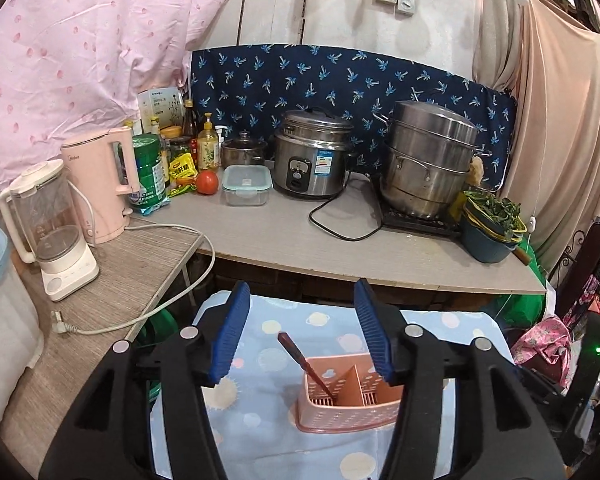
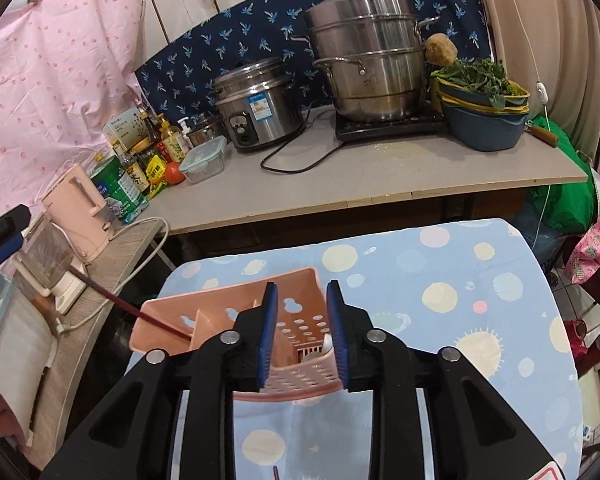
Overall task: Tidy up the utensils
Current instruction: 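Open the left tool over the holder while the right tool releases the spoon into it, then return both tools to the chopsticks and grasp a dark red chopstick with the right tool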
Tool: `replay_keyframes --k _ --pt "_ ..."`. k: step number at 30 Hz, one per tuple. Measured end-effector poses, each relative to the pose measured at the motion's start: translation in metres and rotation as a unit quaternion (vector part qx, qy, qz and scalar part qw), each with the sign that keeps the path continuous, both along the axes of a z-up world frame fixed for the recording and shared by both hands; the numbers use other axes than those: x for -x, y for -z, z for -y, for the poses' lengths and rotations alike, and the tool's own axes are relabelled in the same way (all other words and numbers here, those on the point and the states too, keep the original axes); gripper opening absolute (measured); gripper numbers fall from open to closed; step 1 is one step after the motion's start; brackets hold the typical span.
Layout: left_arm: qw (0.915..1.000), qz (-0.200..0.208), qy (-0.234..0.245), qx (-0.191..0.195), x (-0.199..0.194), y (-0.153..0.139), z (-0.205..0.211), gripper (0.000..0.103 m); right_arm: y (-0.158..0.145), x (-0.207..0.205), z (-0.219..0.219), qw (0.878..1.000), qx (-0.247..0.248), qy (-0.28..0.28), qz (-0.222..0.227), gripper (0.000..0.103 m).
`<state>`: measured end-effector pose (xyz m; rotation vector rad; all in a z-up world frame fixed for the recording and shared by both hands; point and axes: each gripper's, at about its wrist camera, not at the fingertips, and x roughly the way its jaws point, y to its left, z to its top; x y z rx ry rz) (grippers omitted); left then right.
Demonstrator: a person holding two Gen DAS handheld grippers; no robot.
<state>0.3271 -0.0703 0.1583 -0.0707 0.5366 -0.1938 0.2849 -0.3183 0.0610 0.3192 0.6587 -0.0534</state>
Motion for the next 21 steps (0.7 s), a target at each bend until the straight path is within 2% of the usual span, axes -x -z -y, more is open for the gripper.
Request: replay_keyframes --k 4,9,14,21 --pt "1.0000 -0.006 0.003 0.001 0.020 0.002 -0.007 0.054 -0.008 0.030 -0.003 1.000 -0.006 -0.006 0.008 0.031" --pt "0.9998 -0.018 0.006 -0.005 0.055 0.015 -0.018 0.057 -0.005 0.074 -0.007 1.000 -0.005 -0.007 0.006 0.034" --pt "0.9988 -0.046 0.008 -0.014 0.093 0.044 -0.030 0.057 0.013 0.122 -0.013 1.000 -0.002 -0.007 -0.012 0.034" --pt "0.9950 -0.088 0.018 -0.044 0.145 0.096 -0.039 0.059 0.058 0.182 -0.031 0.998 0.001 -0.020 -0.058 0.034"
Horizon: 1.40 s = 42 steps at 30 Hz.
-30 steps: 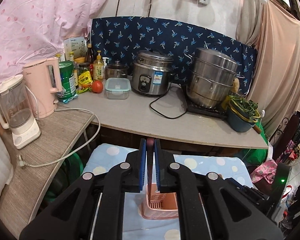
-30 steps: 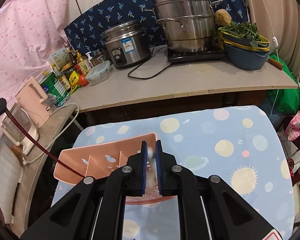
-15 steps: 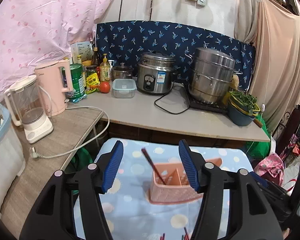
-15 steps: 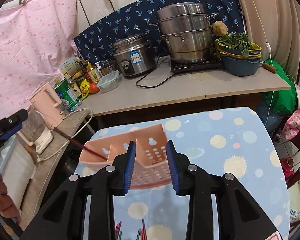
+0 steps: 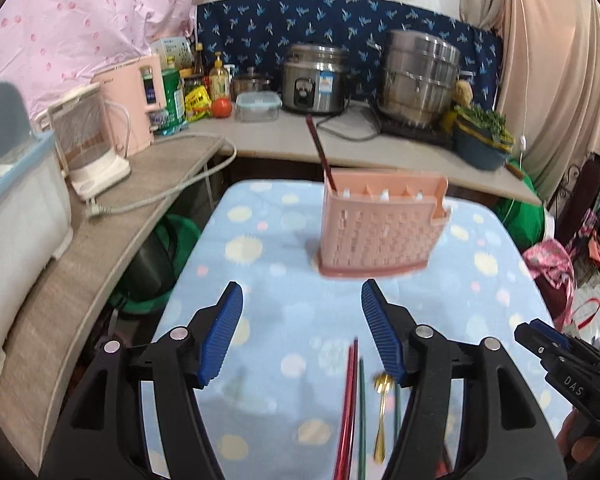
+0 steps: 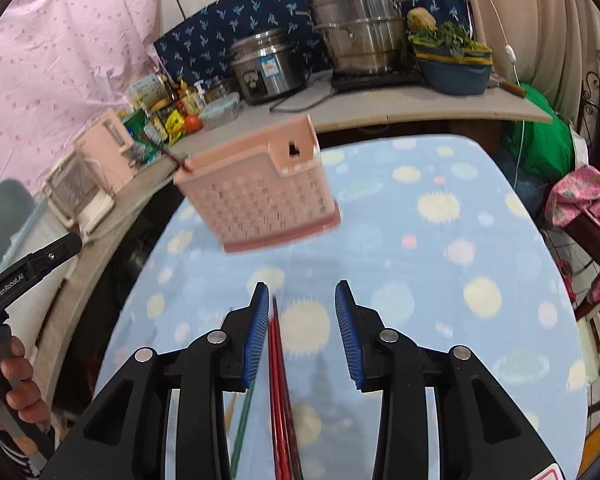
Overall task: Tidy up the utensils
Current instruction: 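Return both tools to the chopsticks and grasp a dark red chopstick with the right tool, then grasp a red chopstick with the left tool while the right tool holds its chopstick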
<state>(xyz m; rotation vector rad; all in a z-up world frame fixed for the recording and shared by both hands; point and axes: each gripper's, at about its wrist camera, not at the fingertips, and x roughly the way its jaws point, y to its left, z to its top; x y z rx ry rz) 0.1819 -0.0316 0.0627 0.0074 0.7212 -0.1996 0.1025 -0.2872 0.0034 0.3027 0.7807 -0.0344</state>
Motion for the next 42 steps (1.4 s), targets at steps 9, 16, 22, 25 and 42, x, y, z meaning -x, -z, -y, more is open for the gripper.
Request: replay_keyframes --k 9,16,22,25,42 --pt "0.9974 -0.068 0.011 -0.019 0.054 0.063 -0.009 0.060 0.054 0.058 -0.018 0.998 0.010 -0.014 -0.057 0.034" --pt "0.9937 -0.107 0.019 -0.025 0.080 0.097 -0.010 0.060 0.084 0.074 -0.031 0.996 0.014 -0.026 -0.088 0.034" --pt "0.9908 -0.130 0.024 -0.030 0.094 0.114 -0.010 0.060 0.097 0.080 -0.043 0.994 0.029 -0.038 -0.096 0.031" --pt "0.9900 -0.136 0.021 -0.030 0.097 0.119 -0.013 0.060 0.100 0.079 -0.046 0.994 0.035 -0.041 -0.100 0.024" --pt "0.9865 -0.157 0.033 -0.030 0.105 0.135 -0.011 0.060 0.106 0.079 -0.044 0.993 0.047 -0.039 -0.101 0.008"
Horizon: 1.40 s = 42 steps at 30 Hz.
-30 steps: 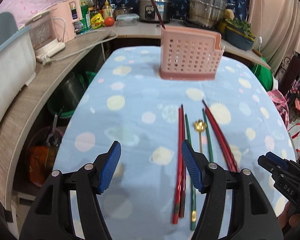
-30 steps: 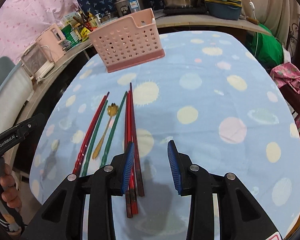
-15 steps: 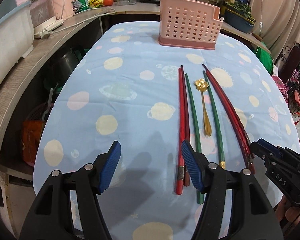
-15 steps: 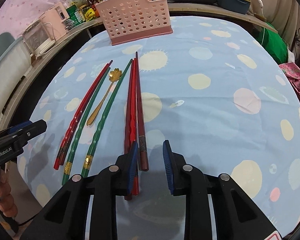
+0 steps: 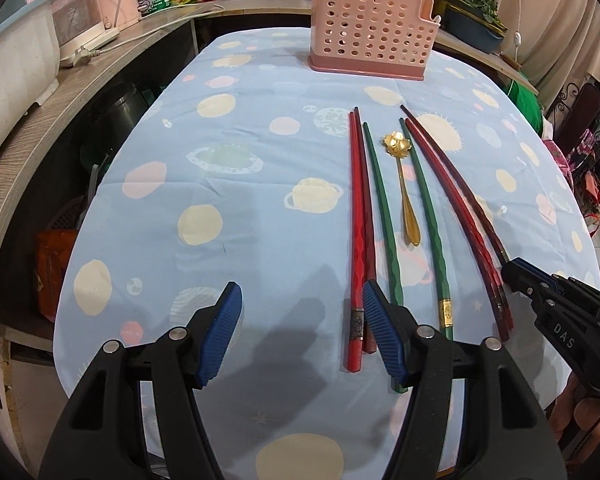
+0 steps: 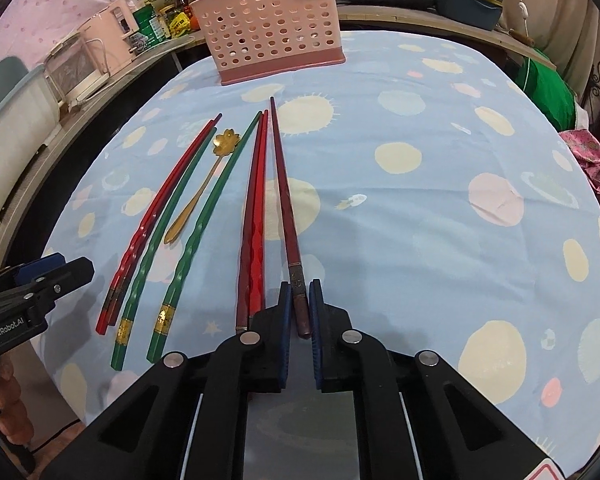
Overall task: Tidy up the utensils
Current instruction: 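Grasp a red chopstick with the left tool while the right tool holds its chopstick, then lift both chopsticks and carry them with both tools over the pink holder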
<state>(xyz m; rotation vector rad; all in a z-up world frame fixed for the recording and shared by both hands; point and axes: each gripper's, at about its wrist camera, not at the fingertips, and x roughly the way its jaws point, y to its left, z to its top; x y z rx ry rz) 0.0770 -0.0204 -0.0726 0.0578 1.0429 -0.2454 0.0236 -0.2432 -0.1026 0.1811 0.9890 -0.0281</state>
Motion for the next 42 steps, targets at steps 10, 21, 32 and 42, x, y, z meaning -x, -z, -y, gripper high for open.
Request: replay_keyframes --k 10,21,32,42 --pt "0.9998 -0.016 0.004 0.005 -0.004 0.012 0.005 0.058 -0.001 0.001 0.003 1.000 -0.005 0.004 -0.002 0.008" --pt "0.9998 -0.022 0.002 0.000 -0.008 0.021 0.005 0.055 0.000 0.002 0.002 1.000 -0.007 0.005 -0.002 0.008" --pt "0.9998 -0.018 0.001 -0.012 -0.001 0.021 -0.004 0.026 0.000 0.002 0.003 1.000 -0.007 0.004 -0.003 0.008" --pt "0.9992 -0.033 0.006 0.020 0.012 0.021 -0.014 0.011 0.001 0.005 0.002 1.000 -0.009 0.005 -0.001 0.008"
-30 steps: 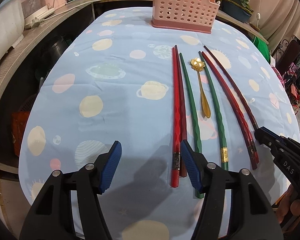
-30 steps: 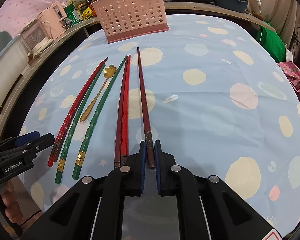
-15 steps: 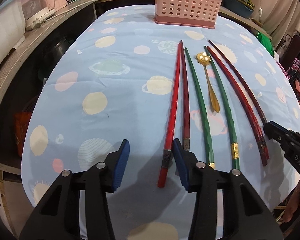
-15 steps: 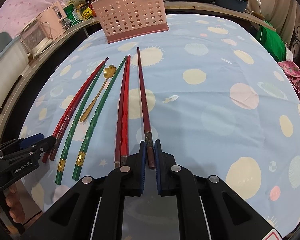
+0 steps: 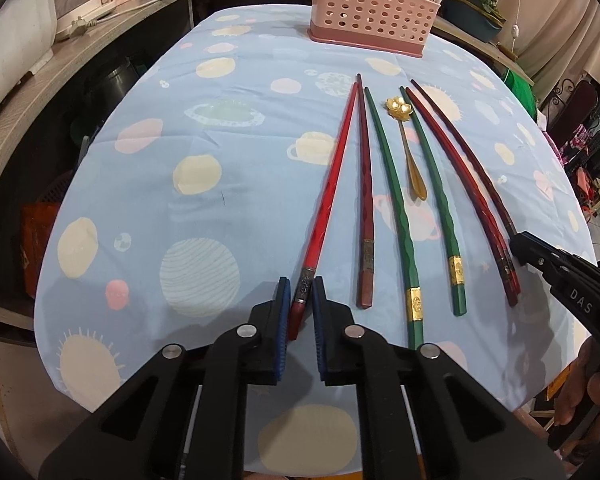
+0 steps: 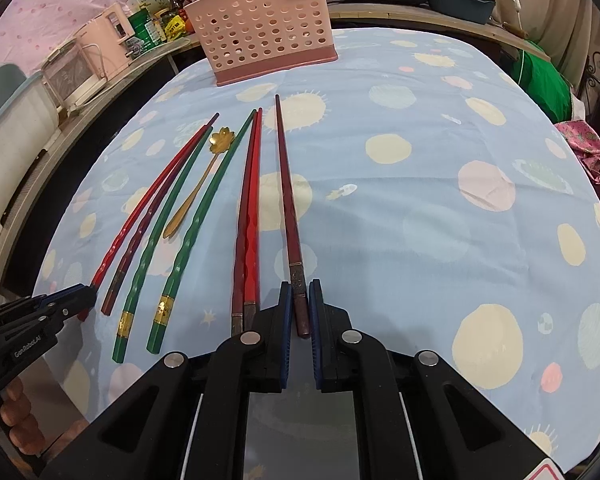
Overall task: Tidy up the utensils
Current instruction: 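Lift both chopsticks and carry them with both tools over the pink holder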
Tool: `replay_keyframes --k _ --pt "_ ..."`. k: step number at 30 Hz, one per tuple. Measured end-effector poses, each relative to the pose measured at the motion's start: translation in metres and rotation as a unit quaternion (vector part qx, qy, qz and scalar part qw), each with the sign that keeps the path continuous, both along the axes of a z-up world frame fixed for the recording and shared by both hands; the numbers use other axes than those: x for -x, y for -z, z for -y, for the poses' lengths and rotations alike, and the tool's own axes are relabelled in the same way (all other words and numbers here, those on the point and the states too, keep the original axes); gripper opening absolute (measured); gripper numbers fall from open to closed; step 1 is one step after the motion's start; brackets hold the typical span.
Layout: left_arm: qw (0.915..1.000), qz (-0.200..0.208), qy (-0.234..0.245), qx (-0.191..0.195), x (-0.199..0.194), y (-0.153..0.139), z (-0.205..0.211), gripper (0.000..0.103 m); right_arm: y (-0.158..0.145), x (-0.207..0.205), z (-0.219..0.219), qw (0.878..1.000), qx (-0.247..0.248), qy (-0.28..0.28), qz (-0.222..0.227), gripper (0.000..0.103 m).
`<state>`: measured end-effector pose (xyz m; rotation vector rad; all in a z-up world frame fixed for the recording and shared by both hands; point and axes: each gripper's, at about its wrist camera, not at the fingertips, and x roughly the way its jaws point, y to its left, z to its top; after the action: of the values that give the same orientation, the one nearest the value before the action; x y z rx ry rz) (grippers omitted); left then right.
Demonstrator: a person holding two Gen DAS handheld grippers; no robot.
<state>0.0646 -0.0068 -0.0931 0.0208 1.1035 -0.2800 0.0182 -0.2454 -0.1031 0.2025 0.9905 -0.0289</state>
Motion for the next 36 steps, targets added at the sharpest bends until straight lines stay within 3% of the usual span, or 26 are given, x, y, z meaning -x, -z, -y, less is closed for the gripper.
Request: replay_keyframes --k 8,13,27,36 --pt "0.9999 0.000 0.005 0.012 0.003 -0.003 0.002 0.007 -0.001 0.004 0.001 1.000 -0.003 0.000 0.001 0.008" --pt "0.9996 0.012 -0.005 0.026 0.004 -0.019 -0.003 0.007 -0.013 0.011 0.004 1.000 -0.010 0.005 0.016 0.008" --pt "0.9890 0.110 -0.041 0.089 -0.017 -0.131 -0.024 0.007 -0.117 0.011 0.027 0.990 -0.042 0.023 0.131 0.007" --pt "0.9799 0.167 -0.047 0.098 -0.051 -0.189 -0.020 0.007 -0.170 -0.015 0.048 0.980 -0.049 0.033 0.188 0.007"
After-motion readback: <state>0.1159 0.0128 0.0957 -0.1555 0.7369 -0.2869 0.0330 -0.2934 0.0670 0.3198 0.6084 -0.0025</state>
